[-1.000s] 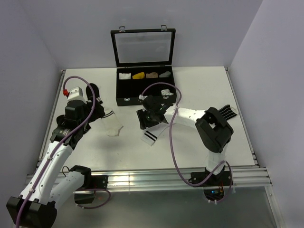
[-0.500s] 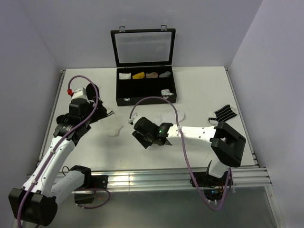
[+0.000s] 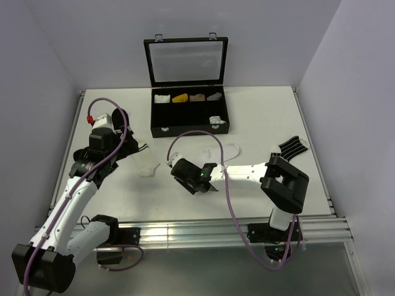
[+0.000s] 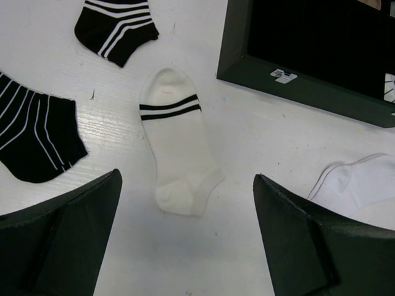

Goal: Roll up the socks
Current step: Roll the sock at the center of the board.

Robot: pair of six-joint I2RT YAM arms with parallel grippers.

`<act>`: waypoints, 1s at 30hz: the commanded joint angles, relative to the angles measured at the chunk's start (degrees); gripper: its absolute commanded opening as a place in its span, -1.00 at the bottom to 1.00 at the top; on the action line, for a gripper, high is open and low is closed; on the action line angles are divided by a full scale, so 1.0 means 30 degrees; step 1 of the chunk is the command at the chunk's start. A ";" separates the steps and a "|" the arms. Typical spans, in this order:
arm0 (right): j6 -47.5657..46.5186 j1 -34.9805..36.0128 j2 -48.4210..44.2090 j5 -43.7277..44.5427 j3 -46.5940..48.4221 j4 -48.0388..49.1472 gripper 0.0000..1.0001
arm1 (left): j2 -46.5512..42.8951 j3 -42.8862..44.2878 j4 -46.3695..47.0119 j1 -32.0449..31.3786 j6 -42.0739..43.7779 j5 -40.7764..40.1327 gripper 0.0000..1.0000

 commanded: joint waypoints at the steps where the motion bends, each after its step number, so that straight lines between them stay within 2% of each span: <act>1: -0.0414 0.0452 0.0300 0.0613 0.0897 0.0070 -0.07 | -0.0050 0.0618 0.0258 0.0200 0.0037 0.0382 0.86; 13: -0.0650 0.0570 0.1530 0.0086 0.1454 -0.0135 -0.08 | 0.0066 0.0589 0.0287 0.0435 0.0037 0.0675 0.86; 22: -0.0649 0.0862 0.2702 -0.0295 0.2098 -0.1072 -0.24 | 0.0359 0.0618 0.0287 0.0552 -0.0022 0.0910 0.85; 25: -0.0562 0.0980 0.3083 -0.0266 0.2332 -0.1307 -0.42 | 0.0506 0.0647 0.0287 0.0581 -0.0051 0.0998 0.85; 26: -0.0504 0.0980 0.3200 -0.0266 0.2420 -0.1394 -0.57 | 0.0535 0.0619 0.0287 0.0552 -0.0051 0.1027 0.85; 29: -0.0415 0.0980 0.3260 -0.0235 0.2537 -0.1279 -0.79 | 0.0652 0.0589 0.0462 0.0552 -0.0051 0.1465 0.84; 30: -0.0328 0.0980 0.3202 -0.0324 0.2567 -0.1278 -0.92 | 0.0682 0.0589 0.0492 0.0581 -0.0138 0.1670 0.84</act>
